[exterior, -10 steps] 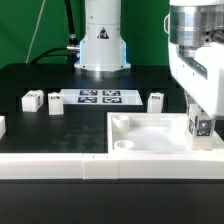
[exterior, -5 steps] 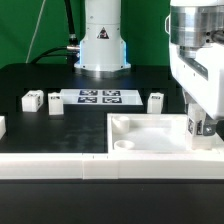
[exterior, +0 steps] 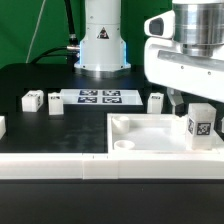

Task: Assemble one leg

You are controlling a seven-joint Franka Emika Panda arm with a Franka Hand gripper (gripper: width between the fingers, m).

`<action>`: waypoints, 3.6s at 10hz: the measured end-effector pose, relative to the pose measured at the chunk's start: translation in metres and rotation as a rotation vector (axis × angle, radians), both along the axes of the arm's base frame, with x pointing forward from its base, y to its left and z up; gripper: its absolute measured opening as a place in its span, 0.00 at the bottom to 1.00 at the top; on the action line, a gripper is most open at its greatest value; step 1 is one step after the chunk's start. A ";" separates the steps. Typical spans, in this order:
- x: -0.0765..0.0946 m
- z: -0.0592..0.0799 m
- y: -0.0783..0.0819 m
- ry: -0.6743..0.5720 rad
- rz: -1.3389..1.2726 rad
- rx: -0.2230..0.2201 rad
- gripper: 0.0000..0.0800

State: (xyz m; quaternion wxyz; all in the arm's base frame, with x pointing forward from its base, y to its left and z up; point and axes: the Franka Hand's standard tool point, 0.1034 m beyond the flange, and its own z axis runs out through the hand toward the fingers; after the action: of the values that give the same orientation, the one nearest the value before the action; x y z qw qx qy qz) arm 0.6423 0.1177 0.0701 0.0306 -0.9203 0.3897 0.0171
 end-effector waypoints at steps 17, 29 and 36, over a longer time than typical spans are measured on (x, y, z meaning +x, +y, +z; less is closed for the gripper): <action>-0.001 -0.001 -0.002 -0.019 0.306 -0.016 0.36; -0.002 -0.001 -0.007 0.080 -0.905 0.013 0.37; -0.003 0.001 -0.005 0.076 -1.135 -0.011 0.37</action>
Offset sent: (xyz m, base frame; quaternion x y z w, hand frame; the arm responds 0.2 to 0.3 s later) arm 0.0007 0.0070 0.0016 -0.0032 0.0023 -0.2709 0.9626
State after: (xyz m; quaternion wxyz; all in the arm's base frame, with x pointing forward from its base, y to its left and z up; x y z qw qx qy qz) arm 0.6396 0.1131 0.0711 0.0162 -0.5656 0.8240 0.0291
